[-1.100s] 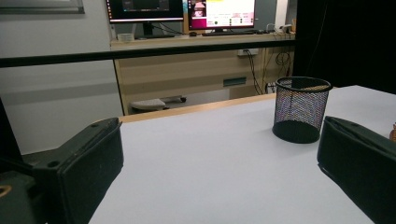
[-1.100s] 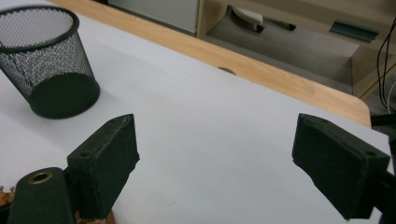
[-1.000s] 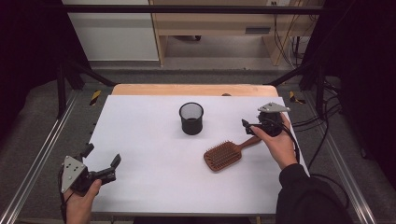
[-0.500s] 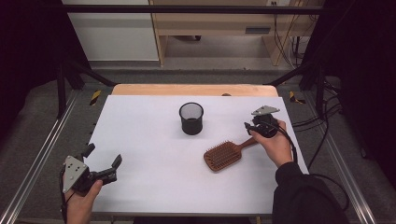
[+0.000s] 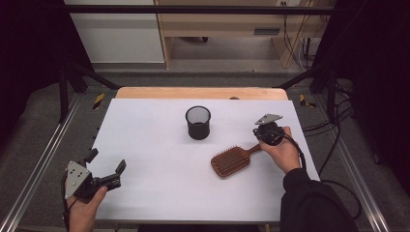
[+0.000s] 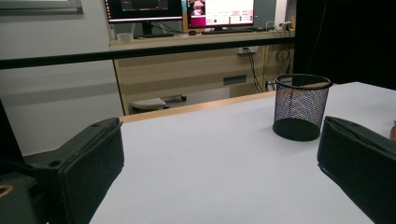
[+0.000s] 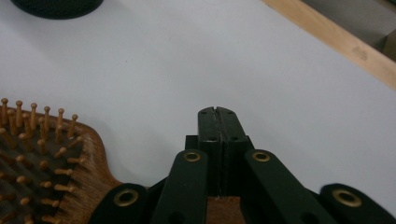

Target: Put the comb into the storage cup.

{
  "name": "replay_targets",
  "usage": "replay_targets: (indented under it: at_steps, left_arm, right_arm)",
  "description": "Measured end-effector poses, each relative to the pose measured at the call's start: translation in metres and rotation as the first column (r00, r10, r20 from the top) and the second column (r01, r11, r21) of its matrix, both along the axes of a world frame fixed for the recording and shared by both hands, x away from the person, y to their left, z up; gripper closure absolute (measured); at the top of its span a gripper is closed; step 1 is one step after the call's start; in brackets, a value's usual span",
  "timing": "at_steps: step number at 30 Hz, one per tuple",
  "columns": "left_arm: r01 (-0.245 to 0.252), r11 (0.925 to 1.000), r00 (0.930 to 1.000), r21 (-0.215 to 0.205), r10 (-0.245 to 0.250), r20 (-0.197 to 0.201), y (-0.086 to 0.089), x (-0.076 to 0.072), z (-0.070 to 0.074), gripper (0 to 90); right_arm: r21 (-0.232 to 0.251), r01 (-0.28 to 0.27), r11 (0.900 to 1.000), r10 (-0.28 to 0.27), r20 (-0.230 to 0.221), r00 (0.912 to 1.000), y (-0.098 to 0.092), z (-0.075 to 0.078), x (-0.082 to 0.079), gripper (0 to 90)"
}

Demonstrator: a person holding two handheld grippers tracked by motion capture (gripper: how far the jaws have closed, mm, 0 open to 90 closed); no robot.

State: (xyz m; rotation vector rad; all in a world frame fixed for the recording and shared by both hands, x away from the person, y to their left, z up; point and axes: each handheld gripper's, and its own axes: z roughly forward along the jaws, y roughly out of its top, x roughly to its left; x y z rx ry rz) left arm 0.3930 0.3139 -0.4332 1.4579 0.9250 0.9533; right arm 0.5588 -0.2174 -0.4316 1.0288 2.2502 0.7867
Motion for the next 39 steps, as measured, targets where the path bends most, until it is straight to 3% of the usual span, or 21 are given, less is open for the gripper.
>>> replay_targets:
  at_steps: [7, 15, 22, 30, 37, 39]
  left_arm:
    - [0.0, 1.0, 1.0, 0.0, 0.0, -0.001, 0.0, 0.0, 0.0, 0.7]
    - [-0.002, 1.0, 1.0, -0.003, 0.002, 0.001, 0.001, 0.0, 0.0, 0.7]
    - [-0.006, 1.0, 1.0, -0.002, 0.006, 0.002, 0.001, -0.001, 0.0, 0.7]
    - [-0.012, 0.9999, 0.9999, -0.002, 0.012, 0.0, 0.002, -0.001, 0.0, 0.7]
    - [-0.015, 0.9999, 0.9999, 0.002, 0.015, -0.003, 0.001, 0.0, 0.0, 0.8]
    - [-0.011, 0.9999, 0.9999, 0.005, 0.011, -0.006, 0.001, 0.0, -0.001, 0.7]
  right_arm:
    - [-0.038, -0.001, 0.999, -0.003, -0.092, 0.9958, 0.002, -0.015, 0.006, 90.0]
    - [-0.081, -0.019, 0.997, 0.008, -0.136, 0.9907, 0.005, -0.024, 0.008, 90.0]
    - [-0.102, -0.035, 0.994, 0.014, -0.199, 0.9799, 0.006, -0.025, 0.005, 90.0]
    - [-0.087, -0.046, 0.995, 0.021, -0.272, 0.962, -0.005, -0.024, -0.011, 90.0]
    - [-0.032, -0.033, 0.999, 0.02, -0.339, 0.9404, -0.017, -0.025, -0.034, 90.0]
    - [-0.026, -0.033, 0.999, 0.022, -0.344, 0.9389, -0.017, -0.025, -0.037, 90.0]
